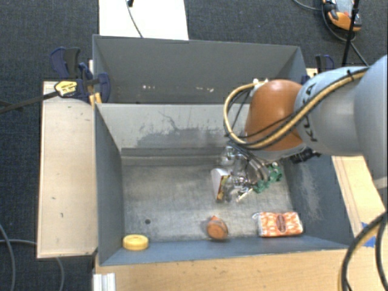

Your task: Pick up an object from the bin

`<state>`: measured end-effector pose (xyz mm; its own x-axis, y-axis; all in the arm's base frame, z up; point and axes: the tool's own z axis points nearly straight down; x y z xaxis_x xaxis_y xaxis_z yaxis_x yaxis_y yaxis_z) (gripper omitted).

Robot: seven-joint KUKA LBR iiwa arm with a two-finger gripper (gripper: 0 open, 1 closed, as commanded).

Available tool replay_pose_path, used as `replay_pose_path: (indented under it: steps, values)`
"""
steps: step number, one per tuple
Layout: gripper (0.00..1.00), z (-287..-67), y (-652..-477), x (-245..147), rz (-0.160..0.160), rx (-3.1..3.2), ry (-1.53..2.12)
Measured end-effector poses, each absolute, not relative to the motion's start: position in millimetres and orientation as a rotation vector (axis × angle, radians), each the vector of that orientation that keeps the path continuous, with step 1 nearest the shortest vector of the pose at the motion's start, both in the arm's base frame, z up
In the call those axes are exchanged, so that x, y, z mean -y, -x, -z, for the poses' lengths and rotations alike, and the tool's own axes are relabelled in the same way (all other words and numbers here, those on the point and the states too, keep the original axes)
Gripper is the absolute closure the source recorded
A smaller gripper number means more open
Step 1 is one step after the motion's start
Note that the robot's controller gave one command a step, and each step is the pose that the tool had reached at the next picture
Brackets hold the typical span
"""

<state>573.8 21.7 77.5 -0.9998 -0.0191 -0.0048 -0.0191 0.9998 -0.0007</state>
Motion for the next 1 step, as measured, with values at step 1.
replay_pose_path:
  steps: [1]
  values:
    - [1.0, -82.2, -572.7, -21.7, 0.0, -3.136, 0.028]
